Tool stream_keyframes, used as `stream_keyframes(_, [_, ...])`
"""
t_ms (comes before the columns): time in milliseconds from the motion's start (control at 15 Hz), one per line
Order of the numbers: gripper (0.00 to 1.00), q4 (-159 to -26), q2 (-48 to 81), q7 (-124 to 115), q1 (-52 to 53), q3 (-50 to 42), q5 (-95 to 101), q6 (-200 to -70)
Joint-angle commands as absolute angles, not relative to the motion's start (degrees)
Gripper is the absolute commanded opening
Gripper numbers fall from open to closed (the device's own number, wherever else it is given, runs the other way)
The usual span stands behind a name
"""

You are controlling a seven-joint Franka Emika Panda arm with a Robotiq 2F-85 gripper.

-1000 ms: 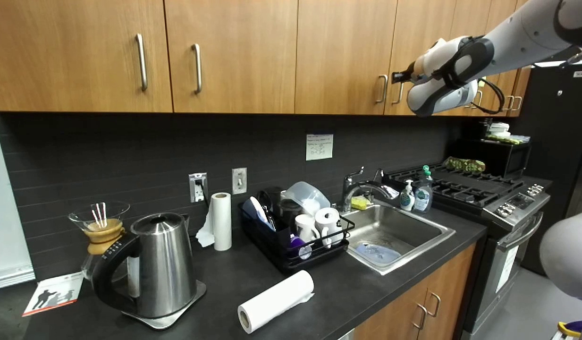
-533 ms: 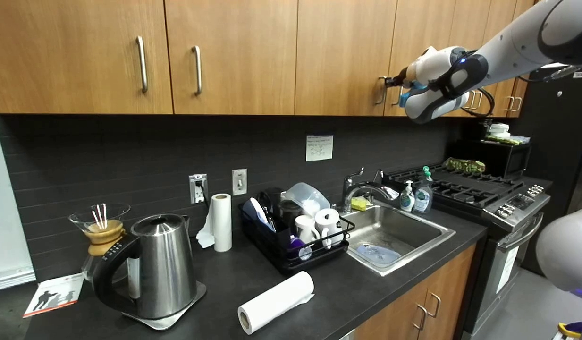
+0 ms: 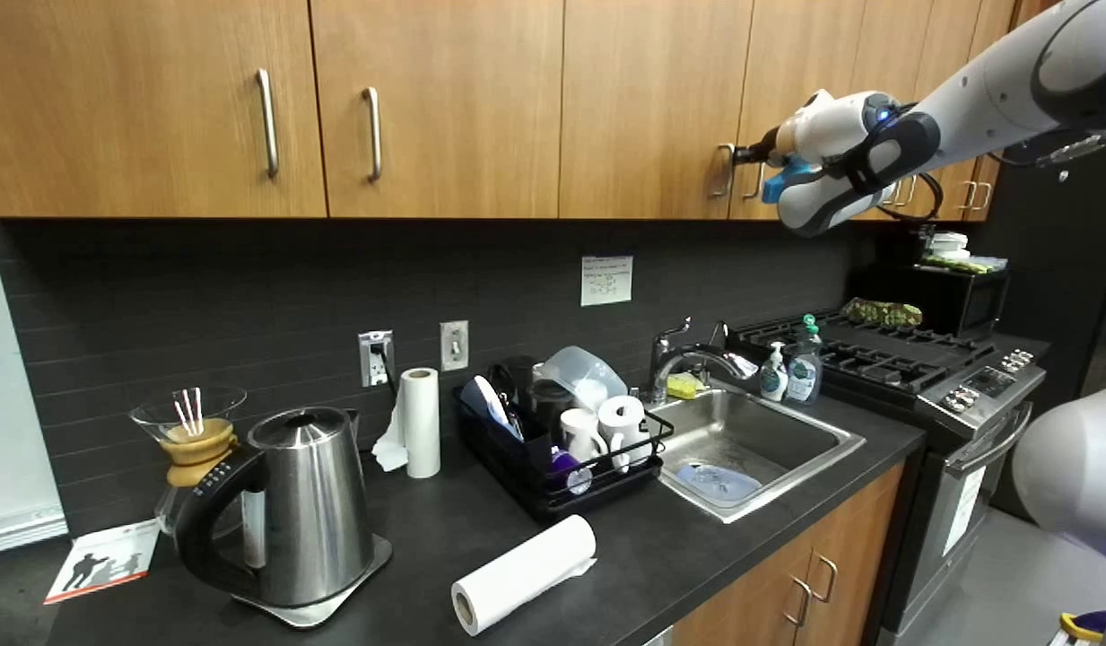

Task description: Open the third cabinet door from the left

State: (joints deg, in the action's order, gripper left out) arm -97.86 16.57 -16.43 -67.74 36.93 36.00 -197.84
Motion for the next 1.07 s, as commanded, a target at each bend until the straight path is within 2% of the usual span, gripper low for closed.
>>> stream_keyframes(0, [0.00,-98.2,18.3,-19.3,-73.4,43.0,40.9,-197.7])
stream_keyframes(333, [0.00,-98.3,20.4,-21.1,-79.5,49.7,45.0,-197.1])
stream_keyframes(733, [0.00,-97.8,21.5,-20.7,-82.6,52.8,44.2,-197.6])
stream_keyframes(800, [0.26,-98.0,21.5,-20.7,-83.2,53.3,44.3,-197.3])
stream_keyframes(933, [0.30,-97.8,21.7,-20.4,-83.5,53.5,44.4,-197.0])
stream_keyframes(1000, [0.37,-97.8,21.6,-20.3,-83.6,53.5,44.4,-196.6])
